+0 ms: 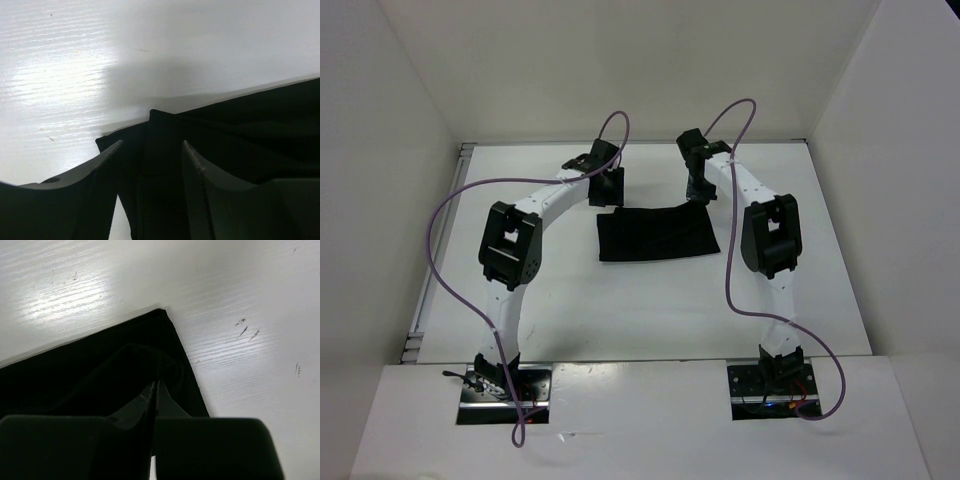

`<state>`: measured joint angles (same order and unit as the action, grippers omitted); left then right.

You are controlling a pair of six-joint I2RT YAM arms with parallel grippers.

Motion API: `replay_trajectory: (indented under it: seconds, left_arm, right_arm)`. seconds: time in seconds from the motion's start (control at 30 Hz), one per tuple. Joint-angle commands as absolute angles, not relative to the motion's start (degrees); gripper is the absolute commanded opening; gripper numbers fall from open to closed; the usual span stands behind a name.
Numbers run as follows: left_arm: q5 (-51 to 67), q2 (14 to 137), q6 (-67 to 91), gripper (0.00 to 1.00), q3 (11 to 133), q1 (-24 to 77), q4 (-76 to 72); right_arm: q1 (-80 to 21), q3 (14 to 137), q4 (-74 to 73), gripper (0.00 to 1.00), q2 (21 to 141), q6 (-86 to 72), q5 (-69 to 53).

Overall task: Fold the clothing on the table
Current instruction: Fold the skirt

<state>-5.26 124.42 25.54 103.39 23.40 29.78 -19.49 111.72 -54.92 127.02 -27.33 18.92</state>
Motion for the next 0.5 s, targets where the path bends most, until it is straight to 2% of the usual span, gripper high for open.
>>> replay_trajectory:
  seconds: [0.0,0.13,0.23,0.27,0.37,0.43,0.47]
  left_arm:
    - [-4.9,125.2,24.3,0.56,104.8,23.3,29.7]
    - [-4.4,125.2,24.3,0.48,104.2,23.3,29.7]
    - [-3.9,124.6,24.8,0.31,103.7,23.3,29.2]
    - [-3.9,124.6,25.3,0.21,103.7,23.3,29.2]
    - [-2.3,124.6,25.9,0.05,103.1,23.3,29.2]
    - [3.0,124.6,26.5,0.02,103.1,21.9,29.2]
    - [16.8,124.1,28.5,0.08,102.2,20.7,28.7]
  right_arm:
    - [-19.7,114.3,-56.4,0.0,127.3,-27.6,21.2]
    - [-19.7,114.3,-56.4,0.0,127.3,-27.6,20.7]
    - [-19.7,114.3,-56.4,0.0,126.7,-27.6,20.0]
    - [-19.7,114.3,-56.4,0.0,126.7,-27.6,19.5]
    - [-19.7,114.3,-56.4,0.0,126.7,-27.6,19.5]
    - [-19.7,114.3,-56.4,0.0,126.2,-27.6,19.0]
    - [-19.7,113.7,-56.4,0.0,125.7,-27.6,19.0]
